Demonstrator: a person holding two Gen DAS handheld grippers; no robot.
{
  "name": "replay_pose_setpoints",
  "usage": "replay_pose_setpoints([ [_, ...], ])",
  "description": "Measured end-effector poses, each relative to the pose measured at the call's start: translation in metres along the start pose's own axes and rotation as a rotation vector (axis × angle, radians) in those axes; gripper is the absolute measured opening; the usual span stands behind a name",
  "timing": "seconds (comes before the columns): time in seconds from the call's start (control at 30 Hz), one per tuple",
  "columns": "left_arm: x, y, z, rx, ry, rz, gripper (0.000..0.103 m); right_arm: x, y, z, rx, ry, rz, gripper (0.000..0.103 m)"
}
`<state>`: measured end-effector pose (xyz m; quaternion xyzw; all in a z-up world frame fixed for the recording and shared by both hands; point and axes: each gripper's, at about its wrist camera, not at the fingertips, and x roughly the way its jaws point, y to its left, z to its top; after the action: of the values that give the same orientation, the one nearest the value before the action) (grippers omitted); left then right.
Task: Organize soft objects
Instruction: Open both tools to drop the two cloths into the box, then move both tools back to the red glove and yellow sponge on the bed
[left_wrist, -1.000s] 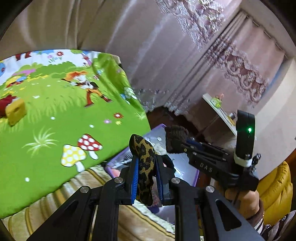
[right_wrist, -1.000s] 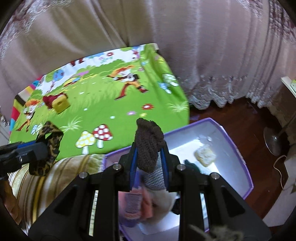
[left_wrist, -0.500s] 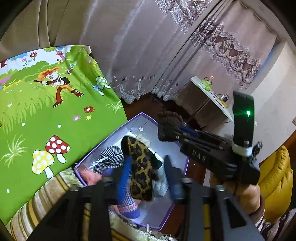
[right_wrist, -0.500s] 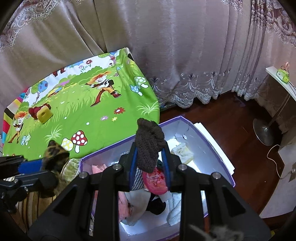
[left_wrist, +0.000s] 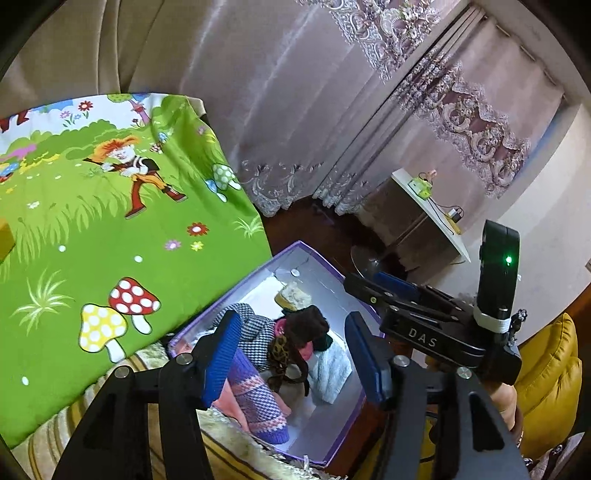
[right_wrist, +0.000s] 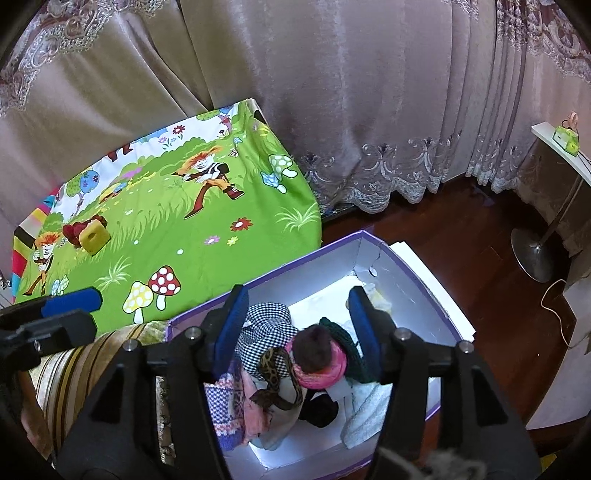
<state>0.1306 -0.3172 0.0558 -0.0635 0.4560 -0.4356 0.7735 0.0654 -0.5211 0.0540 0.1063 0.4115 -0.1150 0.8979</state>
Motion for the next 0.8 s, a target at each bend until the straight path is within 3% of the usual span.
replay_pose_setpoints([
  [0.2, -0.018, 0.024, 0.008, -0.031, -0.036, 0.031, 0.060, -0.002, 0.018, 0.009, -0.017, -0.013, 0.039, 0.068],
  [0.5, -0.059, 0.081, 0.023, -0.097, -0.112, 0.109, 0.060, 0.000, 0.067, 0.032, -0.059, -0.024, 0.134, 0.070],
  [0.8, -0.131, 0.162, 0.047, -0.242, -0.258, 0.242, 0.068, 0.008, 0.140, 0.067, -0.144, -0.039, 0.240, 0.071],
])
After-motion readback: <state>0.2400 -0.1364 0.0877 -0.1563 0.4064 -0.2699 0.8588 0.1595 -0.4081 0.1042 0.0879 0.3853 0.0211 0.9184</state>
